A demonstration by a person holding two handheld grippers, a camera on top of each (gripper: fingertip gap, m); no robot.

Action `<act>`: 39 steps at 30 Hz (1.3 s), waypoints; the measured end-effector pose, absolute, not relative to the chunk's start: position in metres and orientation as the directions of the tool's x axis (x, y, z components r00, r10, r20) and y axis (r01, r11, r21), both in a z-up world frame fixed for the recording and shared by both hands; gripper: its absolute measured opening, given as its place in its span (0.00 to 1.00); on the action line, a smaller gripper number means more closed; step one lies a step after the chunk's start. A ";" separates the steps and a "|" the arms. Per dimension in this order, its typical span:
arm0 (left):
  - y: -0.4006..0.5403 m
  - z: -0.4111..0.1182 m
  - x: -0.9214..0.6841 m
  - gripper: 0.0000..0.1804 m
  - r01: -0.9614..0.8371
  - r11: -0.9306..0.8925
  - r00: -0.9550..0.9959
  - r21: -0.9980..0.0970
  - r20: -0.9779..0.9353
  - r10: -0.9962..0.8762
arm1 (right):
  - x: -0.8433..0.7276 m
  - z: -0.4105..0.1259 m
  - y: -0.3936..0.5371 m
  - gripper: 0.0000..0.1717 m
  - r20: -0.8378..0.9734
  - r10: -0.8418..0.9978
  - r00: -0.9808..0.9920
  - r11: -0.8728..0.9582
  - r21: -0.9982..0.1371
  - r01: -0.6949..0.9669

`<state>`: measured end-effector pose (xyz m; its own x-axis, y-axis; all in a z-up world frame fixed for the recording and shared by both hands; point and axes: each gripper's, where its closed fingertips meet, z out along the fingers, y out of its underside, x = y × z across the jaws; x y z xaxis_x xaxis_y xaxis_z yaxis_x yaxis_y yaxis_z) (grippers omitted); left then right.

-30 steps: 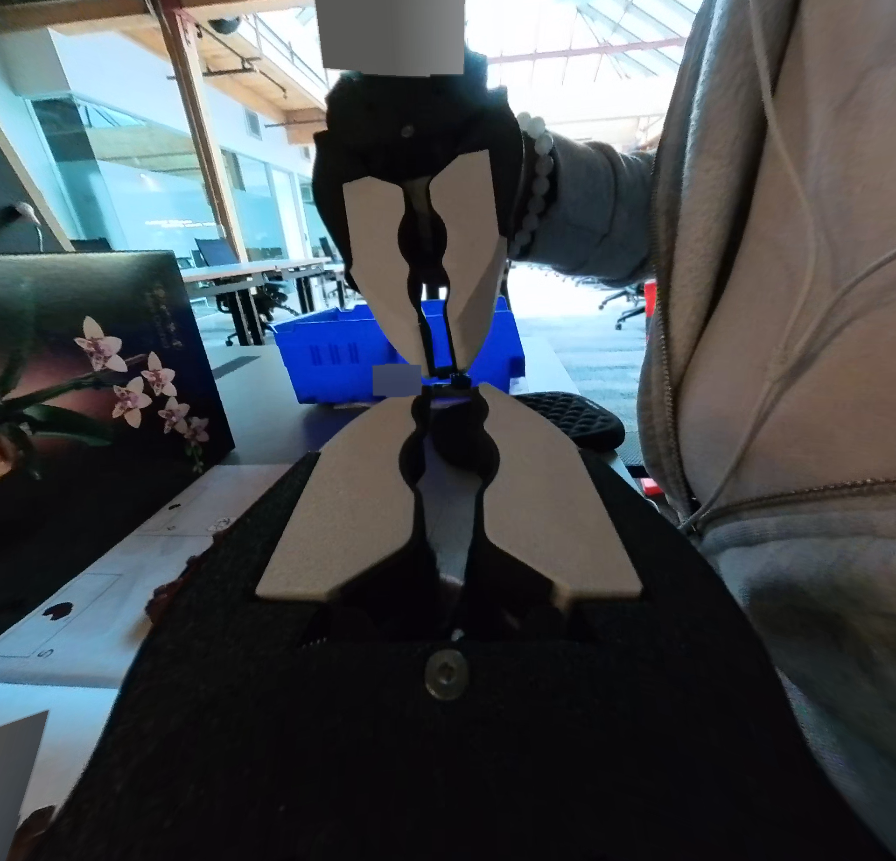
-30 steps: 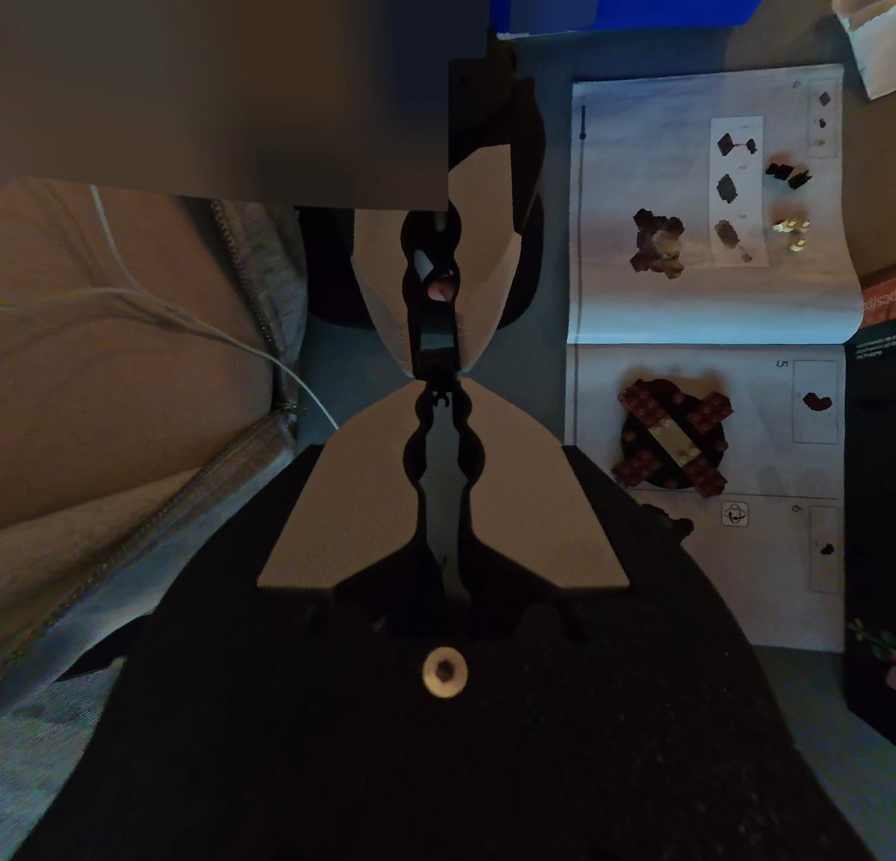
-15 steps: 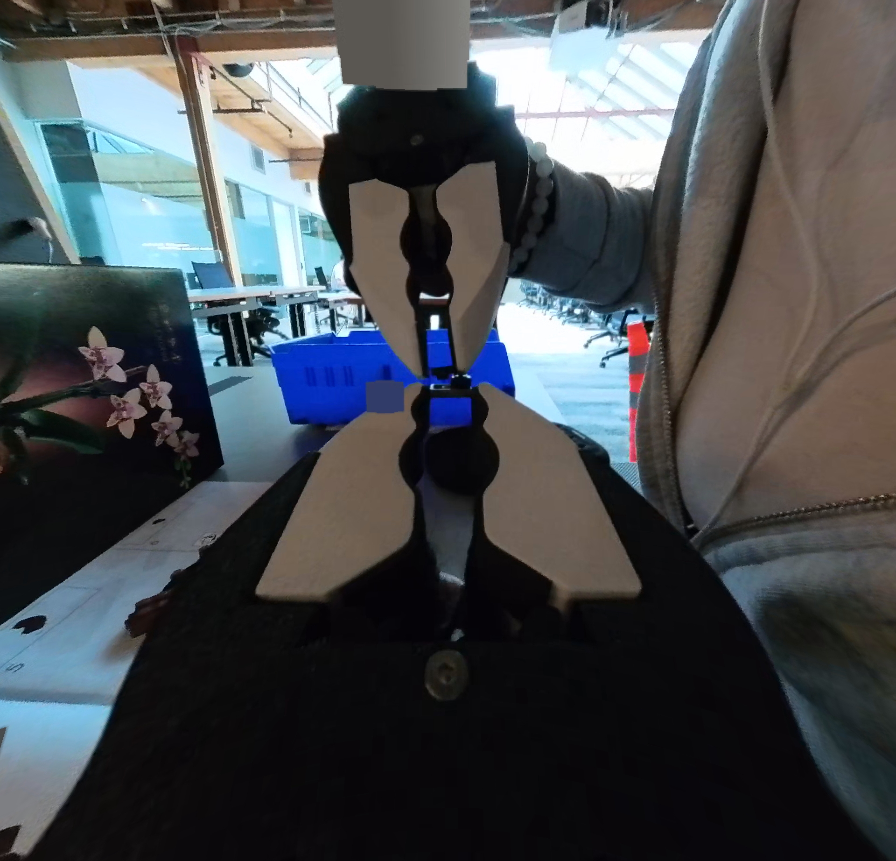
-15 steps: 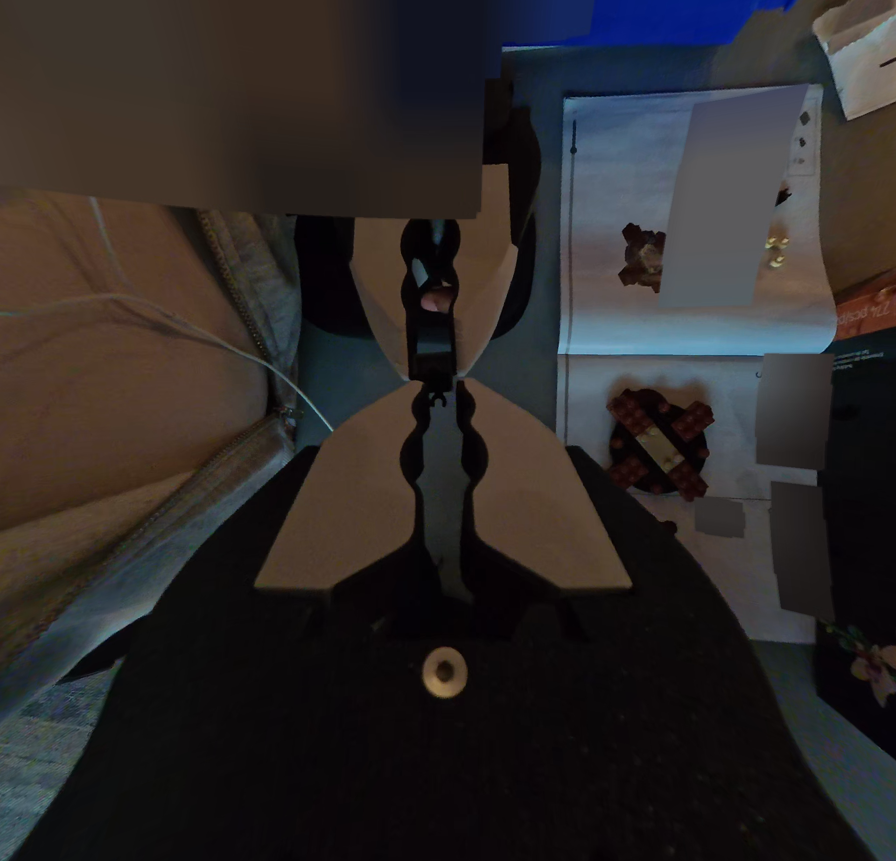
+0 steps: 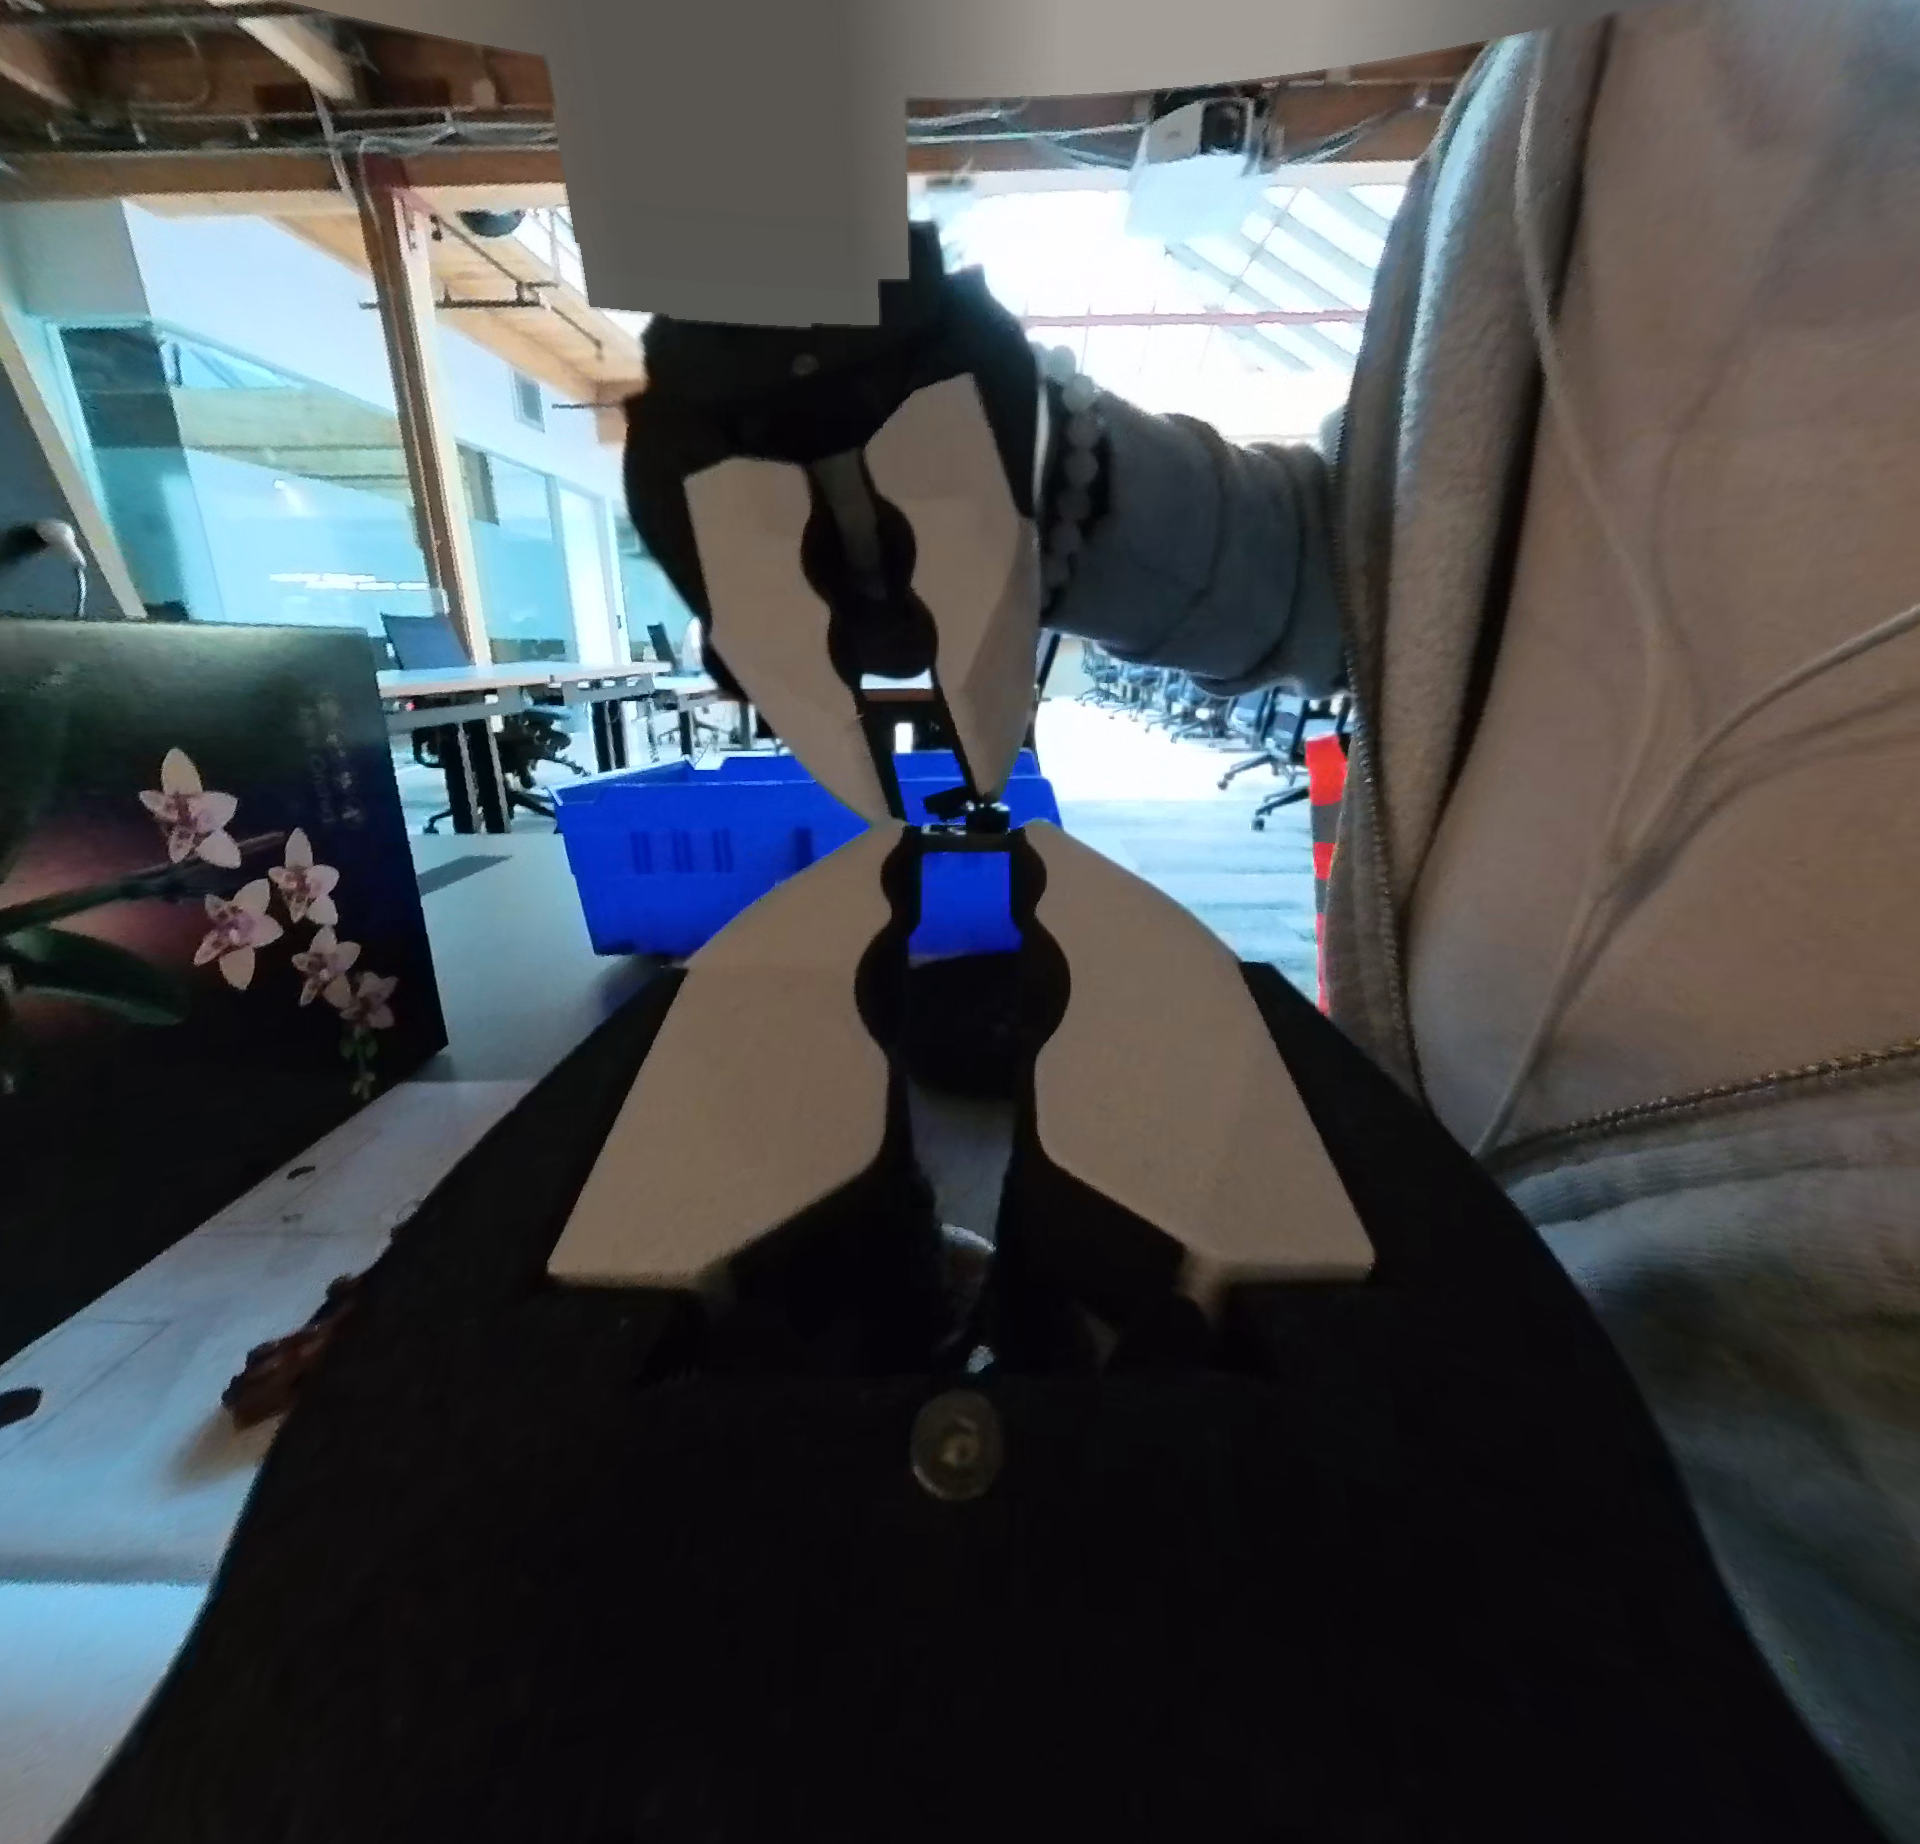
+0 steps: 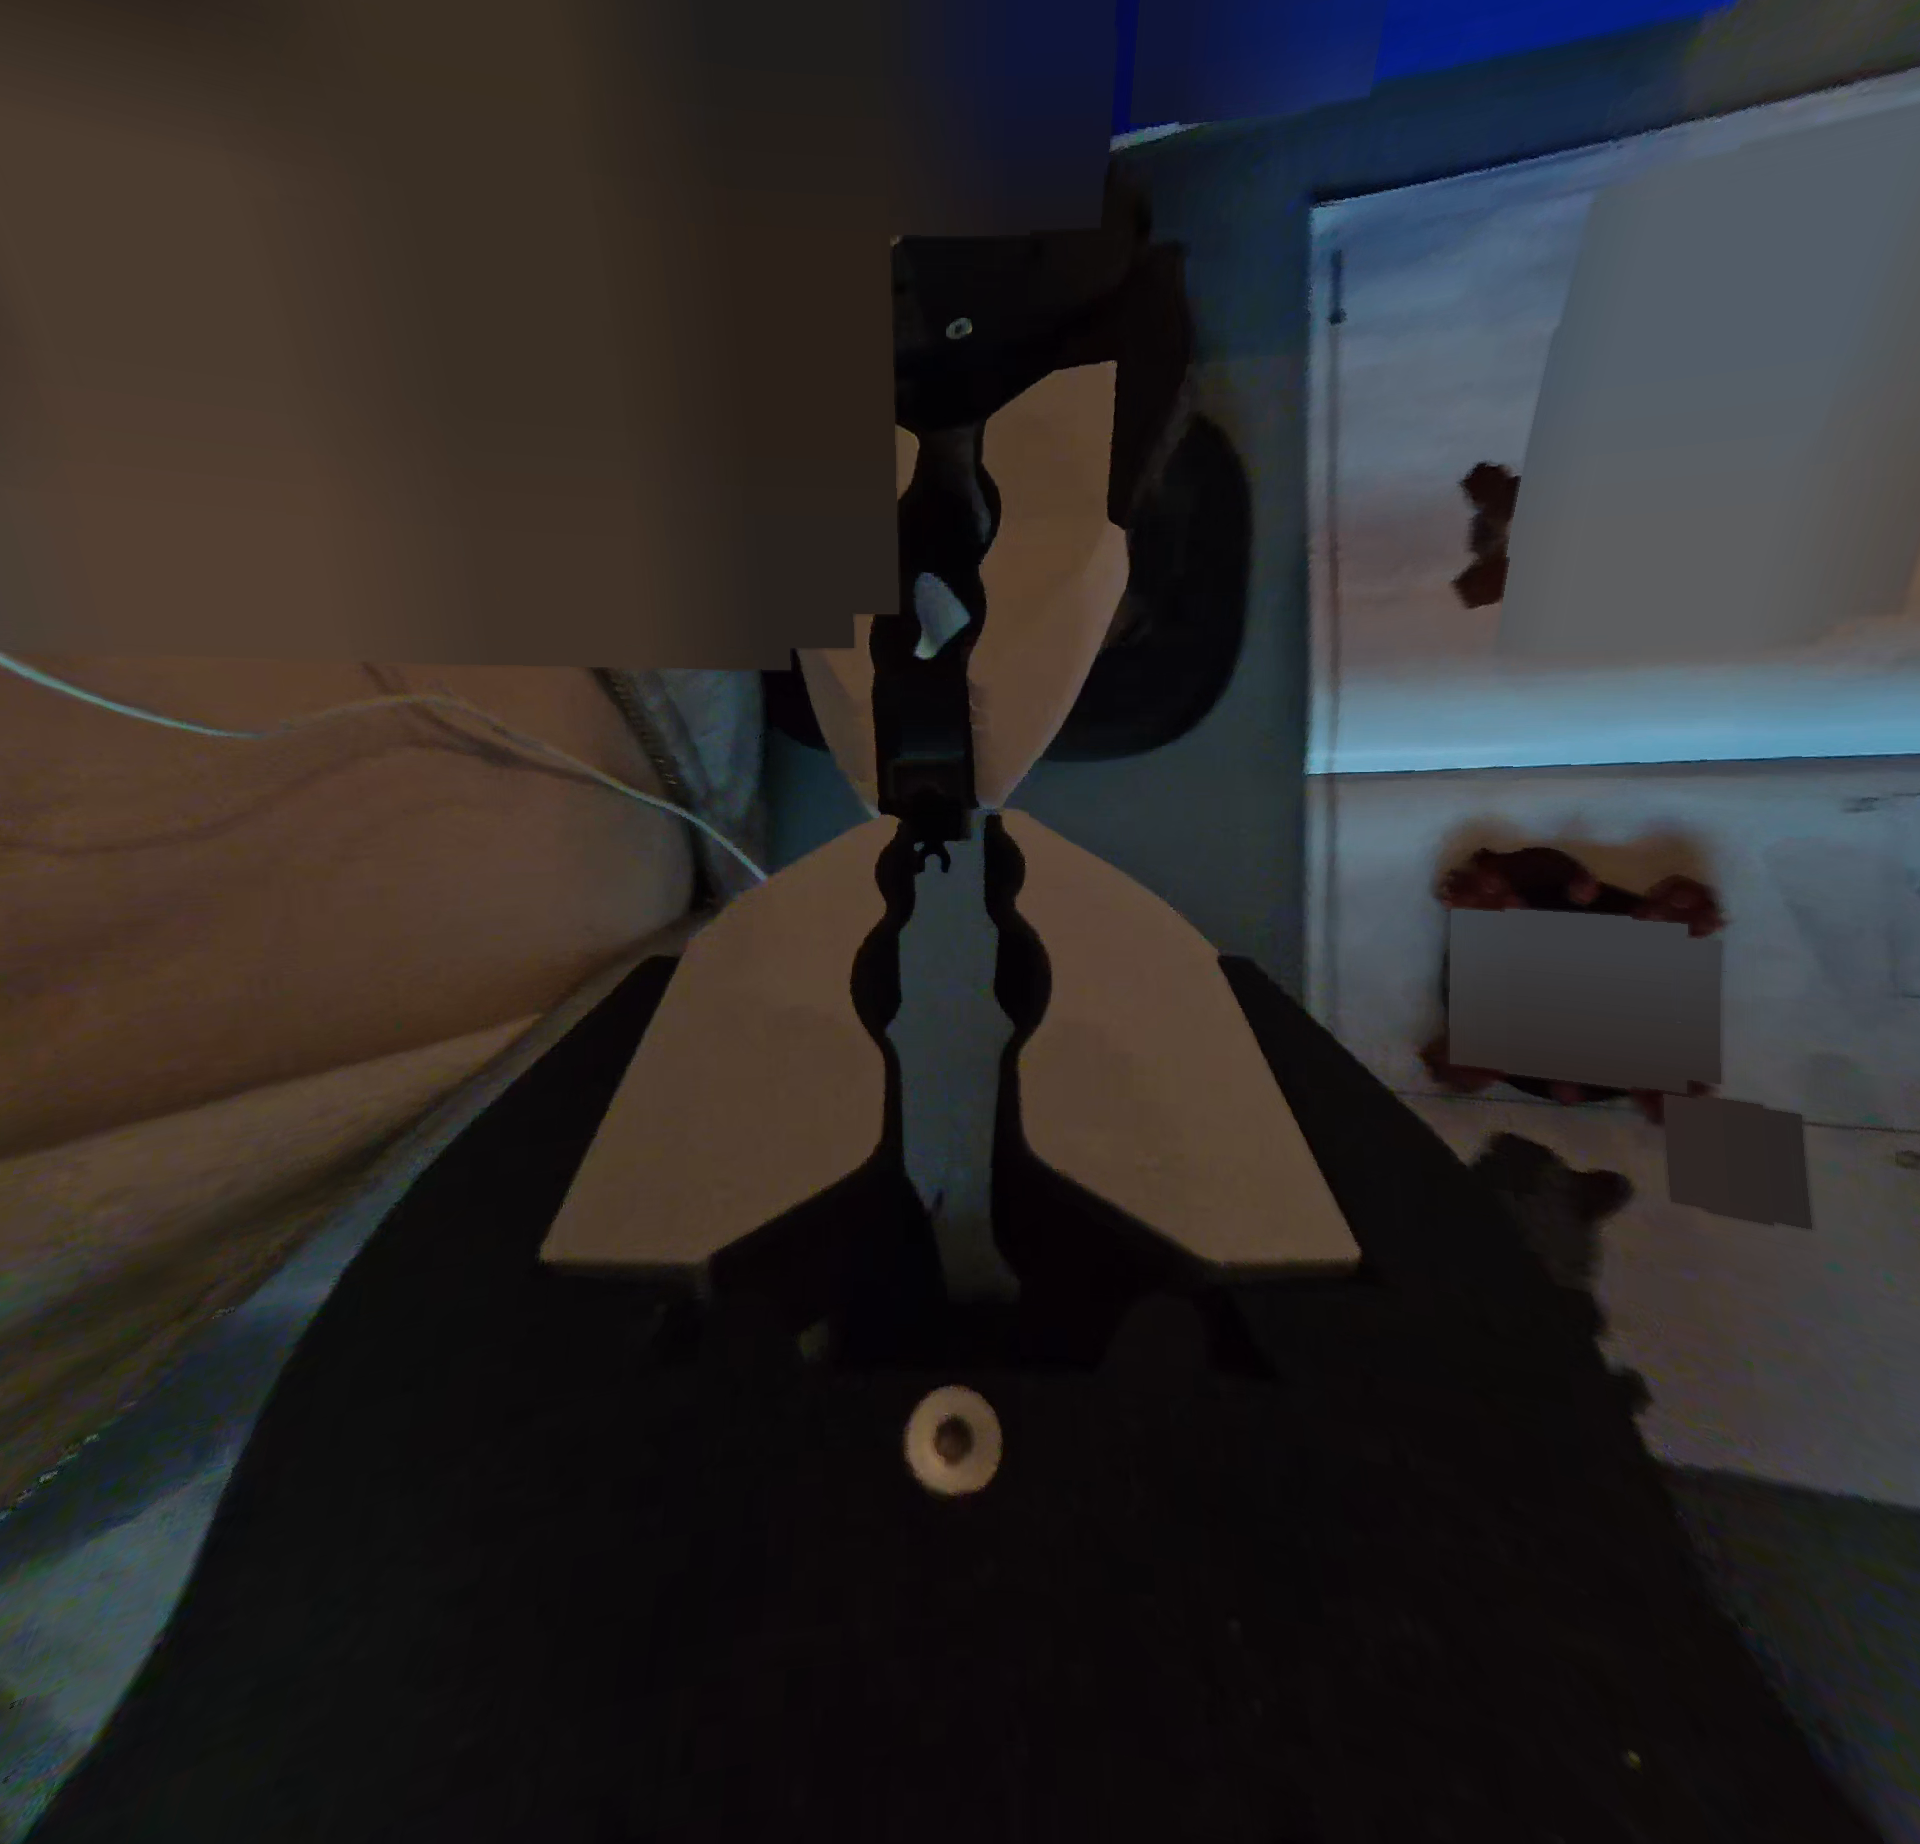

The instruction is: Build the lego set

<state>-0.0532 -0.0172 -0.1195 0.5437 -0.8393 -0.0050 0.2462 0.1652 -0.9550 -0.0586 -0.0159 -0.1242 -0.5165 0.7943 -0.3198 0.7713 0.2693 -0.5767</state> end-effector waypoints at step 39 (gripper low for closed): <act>-0.022 -0.122 -0.049 0.08 0.177 0.235 0.552 -0.956 -0.101 -0.828 | -0.058 -0.125 -0.027 0.13 -0.976 0.019 -0.215 -0.680 -0.170 0.714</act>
